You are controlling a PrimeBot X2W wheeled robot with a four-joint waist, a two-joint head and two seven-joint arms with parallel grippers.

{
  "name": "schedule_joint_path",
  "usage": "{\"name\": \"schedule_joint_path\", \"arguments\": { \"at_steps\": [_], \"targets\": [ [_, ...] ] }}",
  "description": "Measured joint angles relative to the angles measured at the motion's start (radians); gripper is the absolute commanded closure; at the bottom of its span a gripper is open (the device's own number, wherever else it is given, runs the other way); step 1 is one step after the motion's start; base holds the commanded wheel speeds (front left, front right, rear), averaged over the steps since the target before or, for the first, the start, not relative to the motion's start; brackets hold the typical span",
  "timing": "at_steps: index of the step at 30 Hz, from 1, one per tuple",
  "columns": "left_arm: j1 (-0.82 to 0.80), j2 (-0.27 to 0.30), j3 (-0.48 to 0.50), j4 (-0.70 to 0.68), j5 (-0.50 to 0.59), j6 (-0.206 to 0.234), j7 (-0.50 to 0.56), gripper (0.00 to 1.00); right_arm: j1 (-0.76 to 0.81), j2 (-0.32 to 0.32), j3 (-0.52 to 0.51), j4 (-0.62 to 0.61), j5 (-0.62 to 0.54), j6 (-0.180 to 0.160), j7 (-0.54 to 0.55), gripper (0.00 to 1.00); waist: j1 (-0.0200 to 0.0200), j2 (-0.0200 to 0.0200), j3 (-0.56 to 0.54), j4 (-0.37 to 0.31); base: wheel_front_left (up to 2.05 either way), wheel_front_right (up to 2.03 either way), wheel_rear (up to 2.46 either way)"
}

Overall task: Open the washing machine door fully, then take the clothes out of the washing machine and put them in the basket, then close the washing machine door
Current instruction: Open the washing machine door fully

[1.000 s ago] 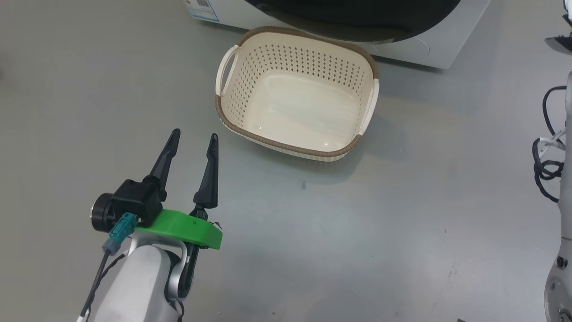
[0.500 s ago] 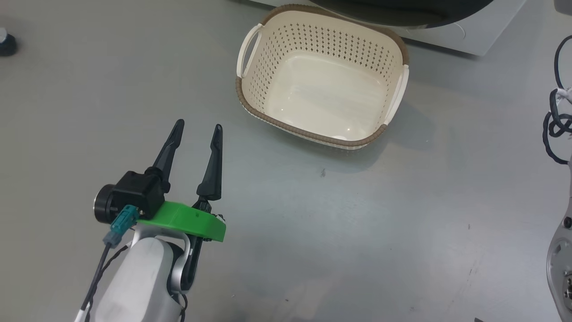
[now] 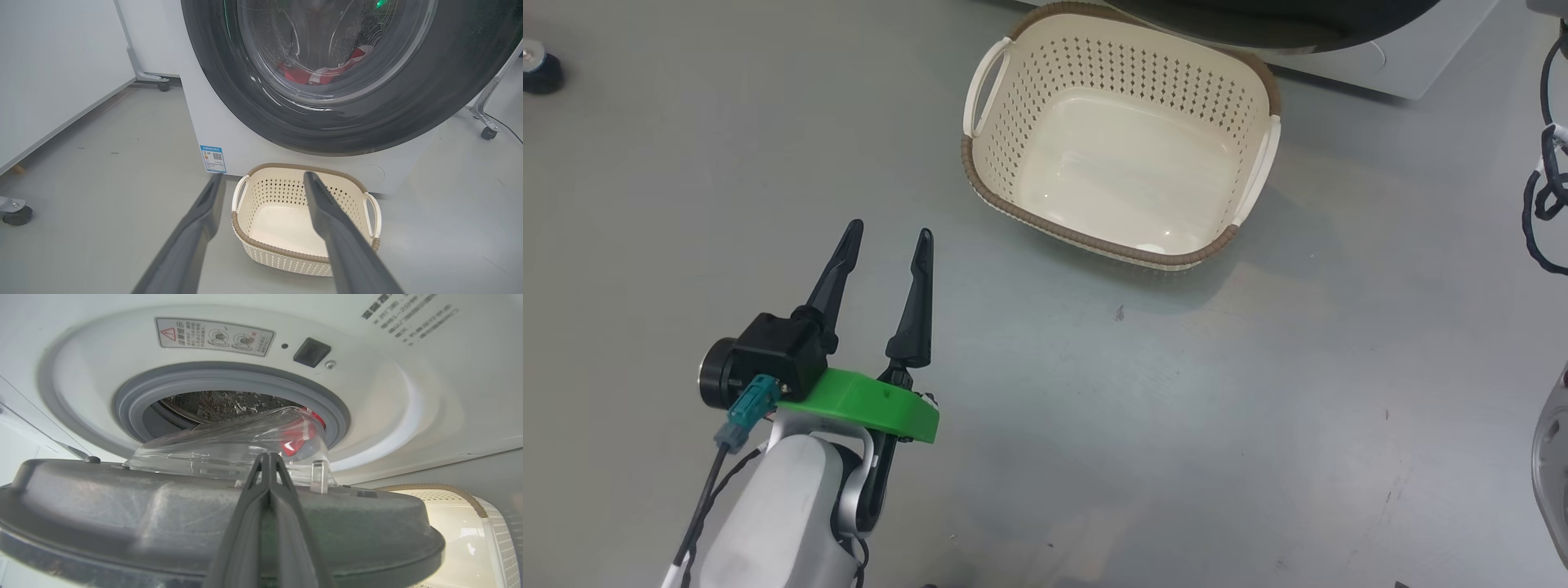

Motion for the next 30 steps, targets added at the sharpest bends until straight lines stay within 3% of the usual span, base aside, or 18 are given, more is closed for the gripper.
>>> {"name": "schedule_joint_path", "arguments": {
  "at_steps": [30],
  "targets": [
    [0.0,0.0,0.012,0.026,0.005,0.012,0.0,0.0,0.044,0.056,-0.028,0.171,0.165,-0.01,0.205,1.0,0.0,0.0,-0.091,-0.018,0.0,0.0,0.0]
  ]
}}
